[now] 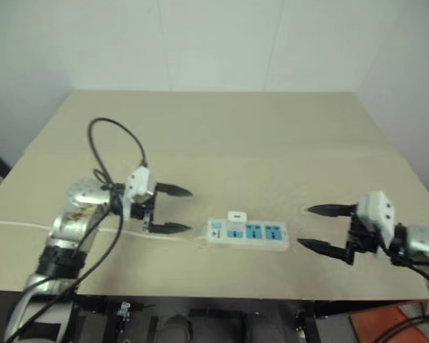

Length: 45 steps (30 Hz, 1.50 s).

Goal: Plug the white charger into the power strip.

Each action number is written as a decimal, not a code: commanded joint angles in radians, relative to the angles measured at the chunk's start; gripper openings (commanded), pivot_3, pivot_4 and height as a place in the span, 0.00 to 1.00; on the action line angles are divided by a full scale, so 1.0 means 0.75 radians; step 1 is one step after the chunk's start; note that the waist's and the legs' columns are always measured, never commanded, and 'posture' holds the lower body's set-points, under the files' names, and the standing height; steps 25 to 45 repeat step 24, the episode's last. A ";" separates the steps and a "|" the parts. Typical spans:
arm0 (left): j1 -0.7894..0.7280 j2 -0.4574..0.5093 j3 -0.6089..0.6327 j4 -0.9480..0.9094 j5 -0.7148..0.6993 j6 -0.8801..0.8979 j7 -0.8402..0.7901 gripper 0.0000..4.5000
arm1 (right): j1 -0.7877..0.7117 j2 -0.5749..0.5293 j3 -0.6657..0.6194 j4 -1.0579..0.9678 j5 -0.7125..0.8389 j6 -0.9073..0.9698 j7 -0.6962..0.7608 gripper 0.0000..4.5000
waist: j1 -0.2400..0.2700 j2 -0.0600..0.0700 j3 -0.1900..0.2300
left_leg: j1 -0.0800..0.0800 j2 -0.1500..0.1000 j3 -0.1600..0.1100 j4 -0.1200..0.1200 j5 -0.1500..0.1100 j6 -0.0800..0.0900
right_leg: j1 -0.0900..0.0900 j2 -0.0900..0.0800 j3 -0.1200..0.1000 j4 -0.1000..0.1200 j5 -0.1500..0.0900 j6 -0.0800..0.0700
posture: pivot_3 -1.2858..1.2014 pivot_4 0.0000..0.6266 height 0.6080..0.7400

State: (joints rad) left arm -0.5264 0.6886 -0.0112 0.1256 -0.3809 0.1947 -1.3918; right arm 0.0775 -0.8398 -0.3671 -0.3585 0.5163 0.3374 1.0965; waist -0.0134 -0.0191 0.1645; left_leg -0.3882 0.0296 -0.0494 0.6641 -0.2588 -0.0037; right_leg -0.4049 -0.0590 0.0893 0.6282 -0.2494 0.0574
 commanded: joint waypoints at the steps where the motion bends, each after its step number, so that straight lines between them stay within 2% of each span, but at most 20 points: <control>1: 0.045 0.018 0.060 -0.071 -0.034 0.060 0.084 1.00 | 0.052 0.029 -0.125 -0.121 0.052 0.066 -0.132 1.00 | -0.006 0.000 0.000 | 0.000 0.000 0.000 0.000 0.000 0.000 | 0.000 0.000 0.000 0.000 0.000 0.000 | 0.52 0.24 1.00; 7: 0.136 0.017 0.082 -0.190 -0.083 0.128 0.147 1.00 | 0.109 0.049 -0.168 -0.235 0.075 0.179 -0.274 1.00 | -0.009 0.000 0.000 | 0.000 0.000 0.001 0.000 0.000 0.000 | 0.000 0.000 0.001 0.001 0.000 0.000 | 0.52 0.24 1.00; 12: 0.151 -0.015 0.086 -0.244 -0.133 0.181 0.216 1.00 | 0.126 0.073 -0.158 -0.261 0.047 0.165 -0.348 1.00 | -0.002 0.000 0.001 | 0.001 0.000 0.000 0.000 0.000 0.000 | 0.000 0.000 0.000 0.001 0.000 0.000 | 0.52 0.24 1.00; 20: 0.130 -0.034 0.040 -0.235 -0.085 0.178 0.288 1.00 | 0.109 0.108 -0.080 -0.258 -0.010 0.121 -0.420 1.00 | -0.006 0.000 0.001 | 0.001 0.000 0.001 0.000 0.000 0.000 | 0.000 0.000 0.001 0.001 0.000 0.000 | 0.52 0.24 1.00; 45: 0.099 -0.057 0.033 -0.208 -0.072 0.168 0.314 1.00 | 0.094 0.127 -0.079 -0.253 0.022 0.122 -0.410 1.00 | -0.004 0.000 0.001 | 0.001 0.000 0.001 0.000 0.000 0.000 | 0.000 0.000 0.001 0.002 0.000 0.000 | 0.52 0.24 1.00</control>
